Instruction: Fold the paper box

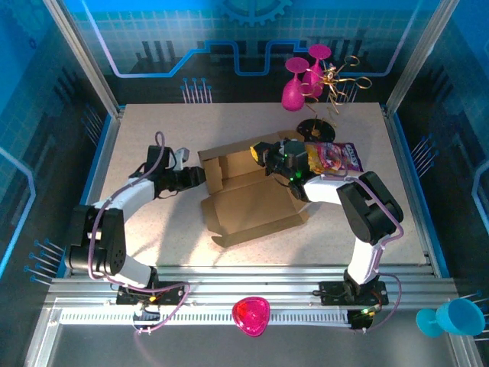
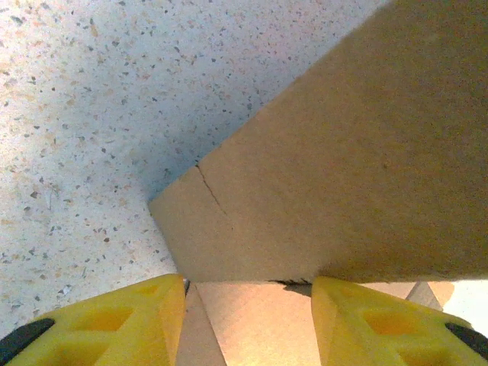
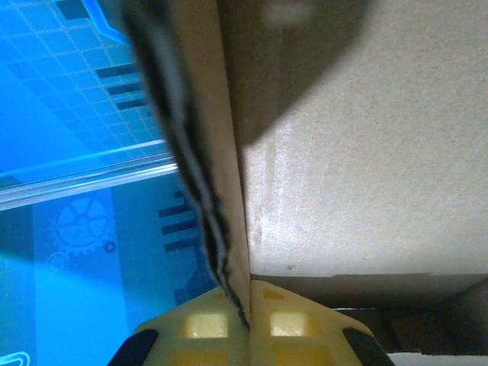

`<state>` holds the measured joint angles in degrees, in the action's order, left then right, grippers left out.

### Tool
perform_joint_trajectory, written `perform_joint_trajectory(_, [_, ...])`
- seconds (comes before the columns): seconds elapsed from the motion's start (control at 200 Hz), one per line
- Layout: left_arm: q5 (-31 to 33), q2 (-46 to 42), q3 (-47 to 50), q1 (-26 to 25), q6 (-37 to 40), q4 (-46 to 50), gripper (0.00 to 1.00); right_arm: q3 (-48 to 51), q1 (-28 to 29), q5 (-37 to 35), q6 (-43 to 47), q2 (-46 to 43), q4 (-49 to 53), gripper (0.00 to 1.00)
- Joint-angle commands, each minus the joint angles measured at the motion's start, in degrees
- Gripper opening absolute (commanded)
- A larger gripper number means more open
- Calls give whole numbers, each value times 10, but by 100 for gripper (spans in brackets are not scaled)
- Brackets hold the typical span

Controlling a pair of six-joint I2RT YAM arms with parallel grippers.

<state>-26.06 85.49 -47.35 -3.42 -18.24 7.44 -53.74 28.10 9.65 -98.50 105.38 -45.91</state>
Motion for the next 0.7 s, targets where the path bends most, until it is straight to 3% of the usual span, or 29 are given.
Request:
perform_joint_trajectory(0.0, [8,-24,11,-12,22,-22,48,-11,2,1,1,0,15,0])
perform_joint_trajectory(0.51, [55,-6,10,-46,30,-55,48,-10,3,2,0,-5,20,0])
perform_joint_trajectory(0.695, [155,-6,7,-88,38,-60,47,-5,7,-9,2,-6,6,0])
